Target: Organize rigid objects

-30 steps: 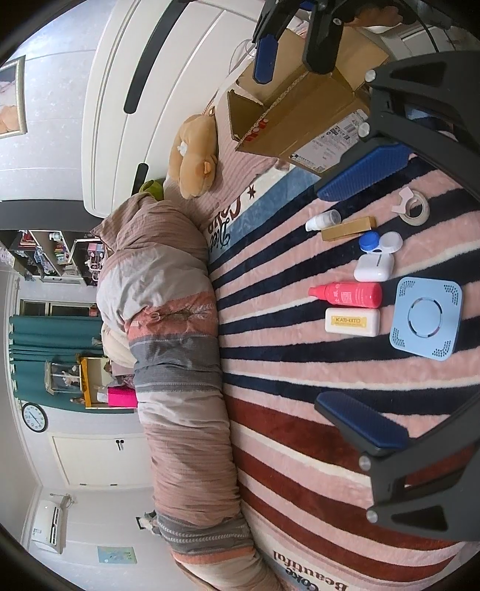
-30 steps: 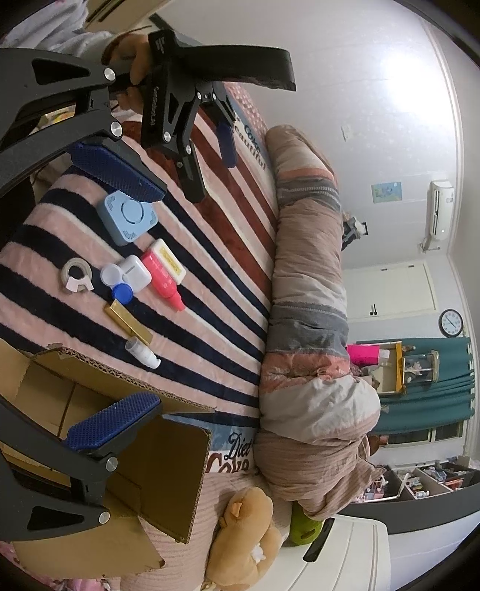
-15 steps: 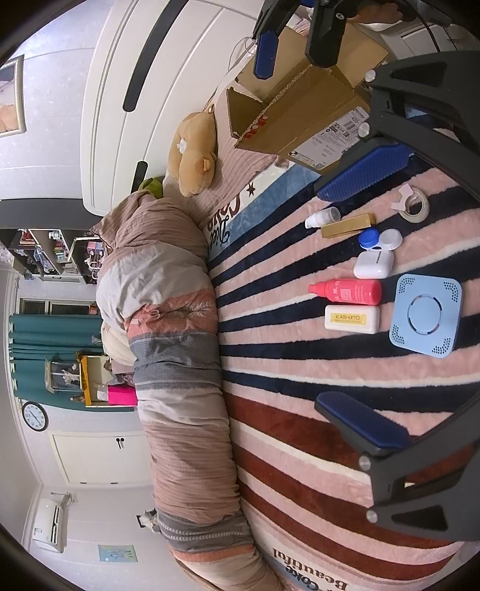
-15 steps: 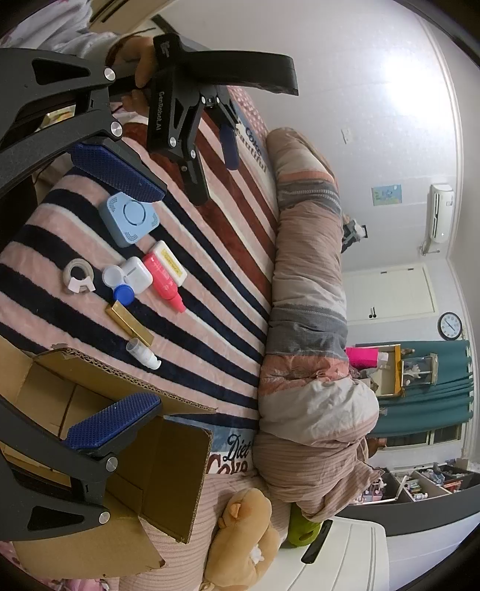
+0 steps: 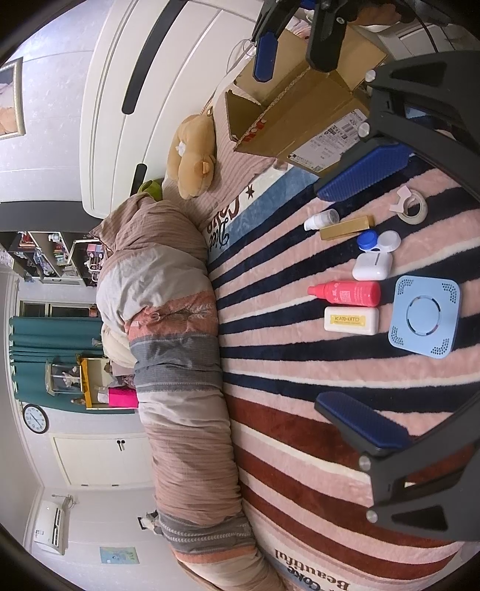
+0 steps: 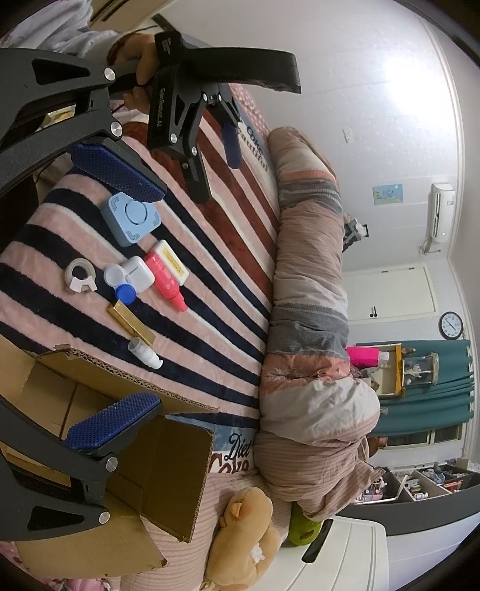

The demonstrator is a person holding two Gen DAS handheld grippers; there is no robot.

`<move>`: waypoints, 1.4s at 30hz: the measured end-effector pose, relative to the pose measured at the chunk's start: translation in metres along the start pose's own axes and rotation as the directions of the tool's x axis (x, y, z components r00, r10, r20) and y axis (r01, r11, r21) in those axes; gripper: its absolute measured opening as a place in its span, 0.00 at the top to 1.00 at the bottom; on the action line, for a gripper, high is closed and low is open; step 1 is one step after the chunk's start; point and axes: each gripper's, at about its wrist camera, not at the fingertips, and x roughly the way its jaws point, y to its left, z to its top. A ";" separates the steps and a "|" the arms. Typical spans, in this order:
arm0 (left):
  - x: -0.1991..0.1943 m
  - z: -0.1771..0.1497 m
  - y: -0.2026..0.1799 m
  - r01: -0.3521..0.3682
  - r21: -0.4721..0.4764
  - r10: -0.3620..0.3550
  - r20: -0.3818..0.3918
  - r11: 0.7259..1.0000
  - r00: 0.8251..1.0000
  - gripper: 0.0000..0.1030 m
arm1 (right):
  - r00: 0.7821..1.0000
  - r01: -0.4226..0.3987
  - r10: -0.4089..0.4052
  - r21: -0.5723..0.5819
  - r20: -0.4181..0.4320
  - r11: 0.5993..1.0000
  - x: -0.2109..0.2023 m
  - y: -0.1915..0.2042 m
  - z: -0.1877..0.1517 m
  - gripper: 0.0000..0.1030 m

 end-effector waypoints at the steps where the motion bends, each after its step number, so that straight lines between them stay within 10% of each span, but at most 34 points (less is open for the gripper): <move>1: 0.000 0.000 0.001 0.000 0.000 0.000 0.001 1.000 1.000 0.01 | 1.000 0.004 -0.004 0.000 0.001 1.000 0.001 -0.001 0.001 0.00; 15: -0.017 -0.008 0.030 0.040 -0.006 -0.040 0.049 0.999 0.998 0.01 | 0.996 0.076 -0.068 -0.150 0.059 0.986 0.002 0.042 0.015 0.00; 23: -0.021 -0.025 0.089 0.017 -0.015 -0.017 0.030 1.000 0.999 0.01 | 0.991 -0.074 0.046 -0.227 -0.128 0.971 0.066 0.101 0.015 0.00; 39: 0.041 -0.076 0.139 0.071 -0.071 -0.080 -0.140 0.995 0.987 0.01 | 0.885 -0.285 0.171 -0.214 -0.433 0.934 0.218 0.116 -0.049 0.10; 42: 0.049 -0.078 0.140 0.091 -0.080 -0.103 -0.154 0.993 0.983 0.01 | 0.839 -0.358 0.249 -0.146 -0.484 0.922 0.231 0.111 -0.054 0.11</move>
